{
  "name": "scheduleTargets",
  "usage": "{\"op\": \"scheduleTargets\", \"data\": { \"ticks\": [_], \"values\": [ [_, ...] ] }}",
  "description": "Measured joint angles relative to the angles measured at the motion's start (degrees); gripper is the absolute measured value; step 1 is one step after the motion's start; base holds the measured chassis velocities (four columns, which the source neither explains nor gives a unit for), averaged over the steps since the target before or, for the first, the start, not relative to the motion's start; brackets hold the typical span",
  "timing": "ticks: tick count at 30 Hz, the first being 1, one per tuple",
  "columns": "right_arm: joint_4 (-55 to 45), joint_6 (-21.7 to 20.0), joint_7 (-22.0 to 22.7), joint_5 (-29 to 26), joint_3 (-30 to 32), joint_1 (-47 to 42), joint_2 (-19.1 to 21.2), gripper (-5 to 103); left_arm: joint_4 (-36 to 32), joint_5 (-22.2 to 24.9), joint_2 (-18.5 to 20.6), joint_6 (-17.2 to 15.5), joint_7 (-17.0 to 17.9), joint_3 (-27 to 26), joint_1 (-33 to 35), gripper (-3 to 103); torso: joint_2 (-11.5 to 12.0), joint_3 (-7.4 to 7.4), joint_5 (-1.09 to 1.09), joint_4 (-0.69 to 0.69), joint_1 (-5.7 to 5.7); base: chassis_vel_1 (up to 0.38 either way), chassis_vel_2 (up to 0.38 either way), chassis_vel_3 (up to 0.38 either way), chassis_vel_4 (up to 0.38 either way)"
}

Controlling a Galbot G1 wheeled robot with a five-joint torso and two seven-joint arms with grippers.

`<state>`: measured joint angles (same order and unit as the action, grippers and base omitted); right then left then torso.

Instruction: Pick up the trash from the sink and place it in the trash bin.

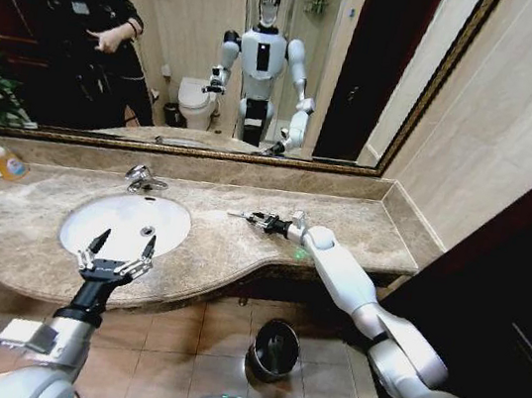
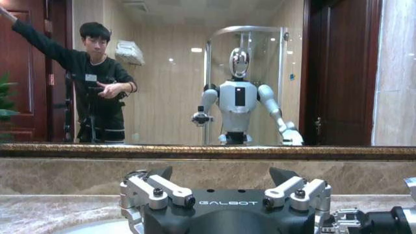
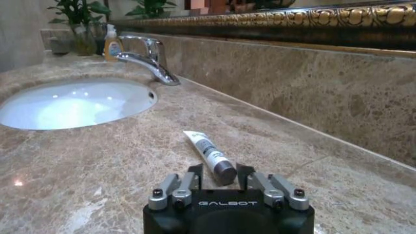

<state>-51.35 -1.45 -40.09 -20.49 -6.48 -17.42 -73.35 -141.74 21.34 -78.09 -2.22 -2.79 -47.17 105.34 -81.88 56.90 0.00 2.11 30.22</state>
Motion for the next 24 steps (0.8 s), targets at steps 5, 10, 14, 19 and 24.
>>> {"op": "scheduleTargets", "data": {
  "ticks": [5, 10, 14, 19, 24],
  "values": [
    [-0.16, 0.02, 0.65, -0.23, 0.21, -0.28, -0.01, 21, 0.00, 0.00, 0.00, 0.00, 0.00, 0.00, 0.00, 100, 0.00, 0.00, 0.00, 0.00, 0.00, 0.000, 0.000, 0.000, 0.000],
    [-0.38, 0.02, 0.75, -0.38, 0.81, -0.51, -0.01, 16, 0.00, 0.00, 0.00, 0.00, 0.00, 0.00, 0.00, 100, 0.00, 0.00, 0.00, 0.00, 0.00, 0.000, 0.000, 0.000, 0.000],
    [-1.33, -0.02, 1.17, -0.77, 1.09, -1.05, 0.31, 16, 0.00, 0.00, 0.00, 0.00, 0.00, 0.00, 0.00, 100, 0.00, 0.00, 0.00, 0.00, 0.00, 0.000, 0.000, 0.000, 0.000],
    [-4.77, -1.28, 3.23, -3.14, 1.14, -2.70, 1.35, 16, 0.00, 0.00, 0.00, 0.00, 0.00, 0.00, 0.00, 100, 0.00, 0.00, 0.00, 0.00, 0.00, 0.000, 0.000, 0.000, 0.000],
    [-10.07, -2.72, 6.15, -7.39, 1.06, -4.71, 3.09, 16, 0.00, 0.00, 0.00, 0.00, 0.00, 0.00, 0.00, 100, 0.00, 0.00, 0.00, 0.00, 0.00, 0.000, 0.000, 0.000, 0.000]
  ]
}}
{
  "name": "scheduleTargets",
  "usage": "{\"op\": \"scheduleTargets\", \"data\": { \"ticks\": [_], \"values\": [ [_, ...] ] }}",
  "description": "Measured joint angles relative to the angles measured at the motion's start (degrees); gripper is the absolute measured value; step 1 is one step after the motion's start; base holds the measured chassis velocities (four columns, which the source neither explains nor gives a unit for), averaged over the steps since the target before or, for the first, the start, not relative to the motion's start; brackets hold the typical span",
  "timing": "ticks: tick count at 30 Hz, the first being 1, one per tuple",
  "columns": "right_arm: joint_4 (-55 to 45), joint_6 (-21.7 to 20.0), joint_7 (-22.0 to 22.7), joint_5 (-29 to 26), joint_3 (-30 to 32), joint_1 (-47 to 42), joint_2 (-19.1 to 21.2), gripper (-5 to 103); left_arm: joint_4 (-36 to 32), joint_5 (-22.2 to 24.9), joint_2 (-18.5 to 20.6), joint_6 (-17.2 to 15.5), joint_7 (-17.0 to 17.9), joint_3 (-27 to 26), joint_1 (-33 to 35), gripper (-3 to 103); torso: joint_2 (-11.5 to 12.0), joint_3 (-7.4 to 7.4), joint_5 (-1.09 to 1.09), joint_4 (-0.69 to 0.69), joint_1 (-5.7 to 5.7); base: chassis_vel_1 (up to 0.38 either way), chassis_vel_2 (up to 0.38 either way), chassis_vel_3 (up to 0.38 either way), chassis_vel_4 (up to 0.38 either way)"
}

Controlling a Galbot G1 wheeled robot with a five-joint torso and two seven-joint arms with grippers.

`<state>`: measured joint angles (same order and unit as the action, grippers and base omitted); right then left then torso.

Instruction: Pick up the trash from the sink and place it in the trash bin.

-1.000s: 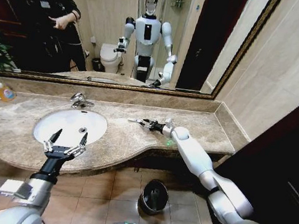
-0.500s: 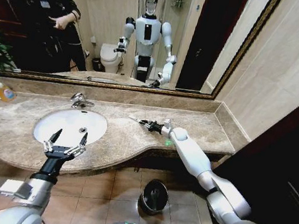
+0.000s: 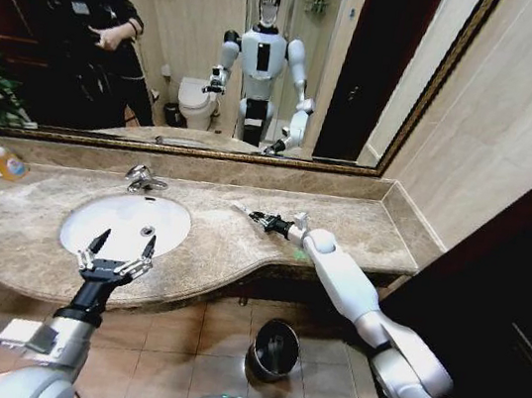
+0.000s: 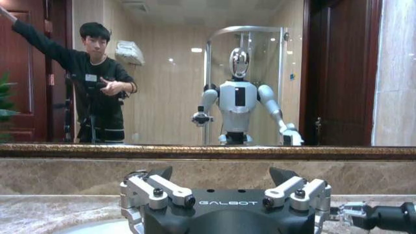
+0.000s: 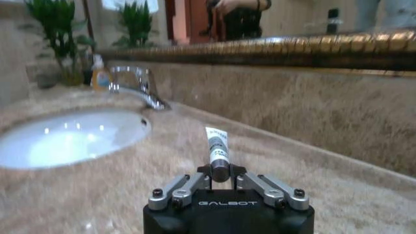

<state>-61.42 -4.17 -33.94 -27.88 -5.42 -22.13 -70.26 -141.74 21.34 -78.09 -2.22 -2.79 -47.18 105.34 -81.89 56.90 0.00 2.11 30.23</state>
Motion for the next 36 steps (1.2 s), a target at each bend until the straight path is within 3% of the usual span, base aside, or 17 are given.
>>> {"op": "scheduleTargets", "data": {
  "ticks": [10, 17, 21, 26, 30, 36],
  "values": [
    [-14.74, -2.31, 8.53, -6.45, 3.92, -8.20, 6.32, 16, 0.00, 0.00, 0.00, 0.00, 0.00, 0.00, 0.00, 100, 0.00, 0.00, 0.00, 0.00, 0.00, 0.000, 0.000, 0.000, 0.000],
    [-23.62, -0.73, 17.03, -10.04, 10.42, -16.89, 11.88, 16, 0.00, 0.00, 0.00, 0.00, -0.01, 0.00, 0.00, 100, 0.00, 0.00, 0.02, 0.00, 0.00, 0.000, 0.000, 0.000, 0.000],
    [-29.31, -2.79, 19.93, -11.57, 15.77, -24.15, 15.07, 16, 0.00, 0.00, 0.01, 0.00, 0.01, -0.01, 0.00, 100, 0.00, 0.00, 0.02, 0.00, 0.00, 0.000, 0.000, 0.000, 0.000],
    [-36.07, -3.79, 20.05, -13.42, 20.69, -32.13, 17.85, 16, 0.00, 0.00, -0.01, 0.00, 0.01, 0.00, 0.00, 100, 0.00, 0.00, 0.04, -0.02, -0.01, 0.000, 0.000, 0.000, 0.000],
    [-43.69, -4.00, 19.85, -14.50, 28.07, -40.92, 20.48, 16, 0.00, 0.00, 0.00, 0.00, 0.00, -0.01, 0.00, 100, 0.00, -0.01, -0.02, -0.01, -0.01, 0.000, 0.000, 0.000, 0.000],
    [-49.01, -3.31, 18.00, -13.75, 34.81, -50.98, 19.78, 16, 0.00, 0.00, 0.00, 0.00, 0.00, 0.00, 0.00, 100, 0.00, -0.01, 0.00, -0.01, -0.01, 0.000, 0.000, 0.000, 0.000]
  ]
}}
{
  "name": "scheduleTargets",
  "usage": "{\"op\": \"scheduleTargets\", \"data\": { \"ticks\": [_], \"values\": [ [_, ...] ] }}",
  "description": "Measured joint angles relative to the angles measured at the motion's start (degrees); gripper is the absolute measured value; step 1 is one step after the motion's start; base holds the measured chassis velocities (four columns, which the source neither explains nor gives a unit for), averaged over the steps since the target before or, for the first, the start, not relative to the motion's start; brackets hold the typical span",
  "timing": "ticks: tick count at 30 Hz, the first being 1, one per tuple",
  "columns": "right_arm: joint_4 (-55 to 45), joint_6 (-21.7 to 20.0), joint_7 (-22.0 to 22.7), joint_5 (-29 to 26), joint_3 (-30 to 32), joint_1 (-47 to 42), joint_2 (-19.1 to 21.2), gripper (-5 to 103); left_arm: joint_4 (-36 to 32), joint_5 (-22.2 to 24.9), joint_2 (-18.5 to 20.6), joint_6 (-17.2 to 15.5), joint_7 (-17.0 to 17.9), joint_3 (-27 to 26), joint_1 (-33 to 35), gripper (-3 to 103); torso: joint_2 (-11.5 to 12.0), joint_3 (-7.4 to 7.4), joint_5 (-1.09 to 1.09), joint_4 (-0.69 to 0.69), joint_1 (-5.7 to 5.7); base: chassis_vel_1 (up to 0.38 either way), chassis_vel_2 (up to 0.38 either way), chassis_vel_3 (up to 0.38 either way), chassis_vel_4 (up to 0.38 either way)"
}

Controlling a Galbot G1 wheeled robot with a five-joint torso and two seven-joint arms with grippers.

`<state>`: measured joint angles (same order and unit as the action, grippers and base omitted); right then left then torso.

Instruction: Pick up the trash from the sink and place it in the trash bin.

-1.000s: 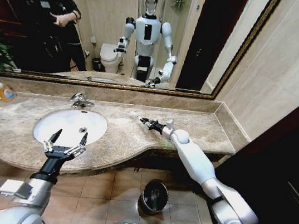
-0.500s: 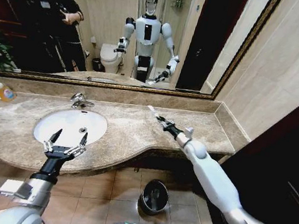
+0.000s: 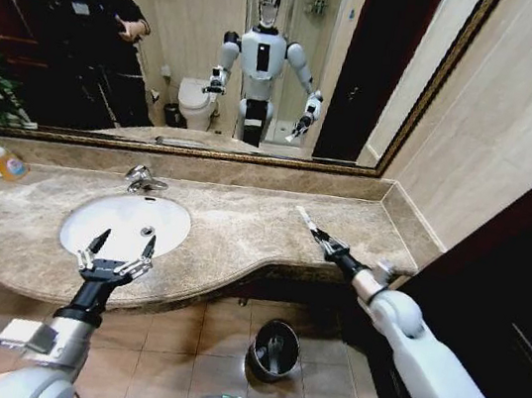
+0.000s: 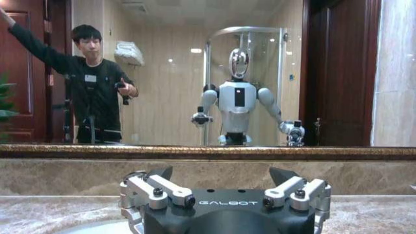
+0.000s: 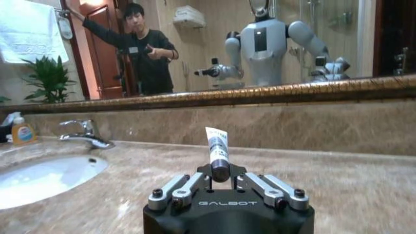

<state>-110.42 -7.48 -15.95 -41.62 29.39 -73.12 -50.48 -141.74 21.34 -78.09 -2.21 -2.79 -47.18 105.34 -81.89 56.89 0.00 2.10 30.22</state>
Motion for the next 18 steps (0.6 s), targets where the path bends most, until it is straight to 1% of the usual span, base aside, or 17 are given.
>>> {"op": "scheduleTargets", "data": {
  "ticks": [1, 2, 5, 6, 10, 11, 12, 15, 16, 18],
  "values": [
    [-0.61, 0.76, -0.60, 0.74, 0.97, -2.09, -0.70, 16, 0.00, 0.00, 0.00, 0.00, 0.00, 0.00, 0.00, 100, 0.00, 0.00, 0.00, 0.00, 0.00, 0.000, 0.000, 0.000, 0.000],
    [-0.61, 0.76, -0.60, 0.74, 0.97, -2.09, -0.70, 16, 0.00, 0.00, 0.00, 0.00, 0.00, 0.00, 0.00, 100, 0.00, 0.00, 0.00, 0.00, 0.00, 0.000, 0.000, 0.000, 0.000],
    [-2.01, 3.56, -1.98, 3.10, 2.33, -6.56, -2.67, 16, 0.00, 0.00, 0.00, 0.00, 0.00, 0.00, 0.00, 100, 0.00, 0.01, 0.00, 0.01, 0.00, 0.000, 0.000, 0.000, 0.000],
    [-2.01, 3.56, -1.98, 3.10, 2.33, -6.56, -2.67, 16, 0.00, 0.00, 0.00, 0.00, 0.00, 0.00, 0.00, 100, 0.00, 0.01, 0.00, 0.01, 0.00, 0.000, 0.000, 0.000, 0.000],
    [-3.98, 6.85, -3.85, 5.54, 4.50, -13.33, -6.27, 16, 0.00, 0.00, 0.00, 0.00, 0.00, 0.00, 0.00, 100, 0.01, 0.01, 0.00, 0.01, 0.01, 0.000, 0.000, 0.000, 0.000],
    [-3.98, 6.85, -3.85, 5.54, 4.50, -13.33, -6.27, 16, 0.00, 0.00, 0.00, 0.00, 0.00, 0.00, 0.00, 100, 0.01, 0.01, 0.00, 0.01, 0.01, 0.000, 0.000, 0.000, 0.000],
    [-4.29, 7.85, -4.22, 5.95, 5.02, -15.33, -7.17, 16, 0.00, 0.00, 0.01, 0.00, 0.00, 0.00, 0.00, 100, 0.01, 0.01, 0.00, 0.01, 0.01, 0.000, 0.000, 0.000, 0.000],
    [-3.76, 10.49, -6.13, 7.19, 6.33, -19.46, -8.73, 16, 0.00, 0.00, 0.00, 0.00, 0.00, 0.00, 0.00, 100, 0.01, 0.00, -0.01, 0.00, 0.00, 0.000, 0.000, 0.000, 0.000],
    [-3.76, 10.49, -6.13, 7.19, 6.33, -19.46, -8.73, 16, 0.00, 0.00, 0.00, 0.00, 0.00, 0.00, 0.00, 100, 0.01, 0.00, -0.01, 0.00, 0.00, 0.000, 0.000, 0.000, 0.000],
    [-1.91, 12.48, -6.97, 8.54, 6.84, -21.26, -9.95, 16, 0.00, 0.00, 0.00, 0.00, 0.00, 0.00, 0.00, 100, 0.01, 0.01, 0.00, 0.01, 0.00, 0.000, 0.000, 0.000, 0.000]
  ]
}}
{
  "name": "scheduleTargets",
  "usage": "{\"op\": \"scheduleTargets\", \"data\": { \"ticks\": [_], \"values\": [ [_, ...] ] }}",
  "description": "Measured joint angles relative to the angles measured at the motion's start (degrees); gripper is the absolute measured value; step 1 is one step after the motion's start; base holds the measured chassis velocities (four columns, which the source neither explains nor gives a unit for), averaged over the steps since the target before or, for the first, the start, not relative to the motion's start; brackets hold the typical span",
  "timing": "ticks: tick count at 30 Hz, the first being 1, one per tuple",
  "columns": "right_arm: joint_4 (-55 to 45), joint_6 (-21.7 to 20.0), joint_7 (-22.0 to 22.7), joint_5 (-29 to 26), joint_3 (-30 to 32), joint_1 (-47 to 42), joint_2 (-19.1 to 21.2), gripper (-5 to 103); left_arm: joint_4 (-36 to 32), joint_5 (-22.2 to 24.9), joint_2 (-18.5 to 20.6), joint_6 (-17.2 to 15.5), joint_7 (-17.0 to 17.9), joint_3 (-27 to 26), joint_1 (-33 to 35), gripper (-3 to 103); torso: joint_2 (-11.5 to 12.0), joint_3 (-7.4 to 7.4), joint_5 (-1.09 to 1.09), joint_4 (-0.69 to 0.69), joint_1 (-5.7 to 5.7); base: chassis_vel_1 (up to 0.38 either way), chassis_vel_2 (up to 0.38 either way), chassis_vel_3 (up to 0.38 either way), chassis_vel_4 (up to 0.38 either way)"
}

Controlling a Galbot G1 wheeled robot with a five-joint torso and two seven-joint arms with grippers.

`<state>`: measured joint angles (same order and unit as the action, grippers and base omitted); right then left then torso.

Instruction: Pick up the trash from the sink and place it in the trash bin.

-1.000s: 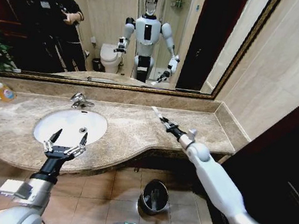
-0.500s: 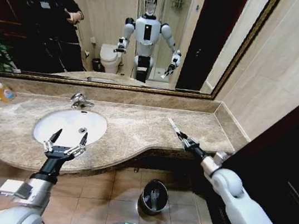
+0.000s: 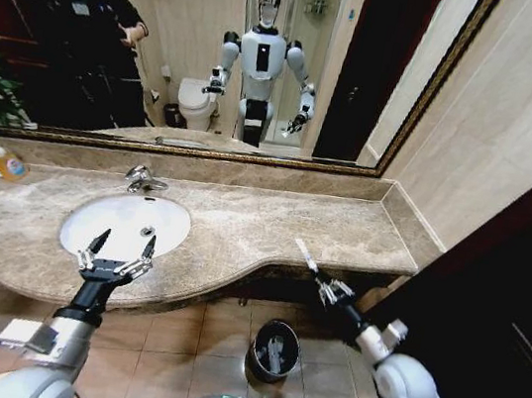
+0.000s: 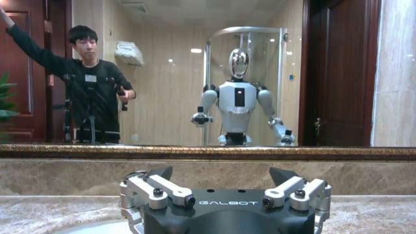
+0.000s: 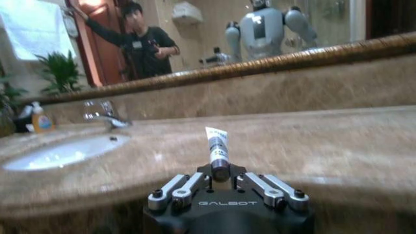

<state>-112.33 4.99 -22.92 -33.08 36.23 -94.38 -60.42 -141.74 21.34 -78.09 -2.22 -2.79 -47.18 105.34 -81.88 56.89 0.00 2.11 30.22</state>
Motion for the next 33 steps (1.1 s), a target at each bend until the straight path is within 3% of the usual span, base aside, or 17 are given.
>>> {"op": "scheduleTargets", "data": {
  "ticks": [7, 22, 33],
  "values": [
    [7.13, 2.42, -0.86, 4.35, -1.27, -0.64, -3.36, 16, 0.00, 0.00, 0.00, 0.00, 0.00, 0.00, 0.00, 100, 0.00, 0.00, 0.00, -0.01, 0.00, 0.000, 0.000, 0.000, 0.000],
    [32.87, 3.10, 3.22, 18.96, -7.05, 10.46, -14.09, 16, 0.00, 0.00, 0.00, 0.00, 0.00, 0.00, 0.00, 100, 0.00, 0.01, 0.00, 0.00, 0.01, 0.000, 0.000, 0.000, 0.000],
    [49.20, 7.26, 4.88, 29.50, -7.10, 16.23, -18.88, 16, 0.00, 0.00, 0.00, 0.00, 0.00, 0.00, 0.00, 100, 0.00, 0.01, 0.00, 0.00, 0.01, 0.000, 0.000, 0.000, 0.000]
  ]
}}
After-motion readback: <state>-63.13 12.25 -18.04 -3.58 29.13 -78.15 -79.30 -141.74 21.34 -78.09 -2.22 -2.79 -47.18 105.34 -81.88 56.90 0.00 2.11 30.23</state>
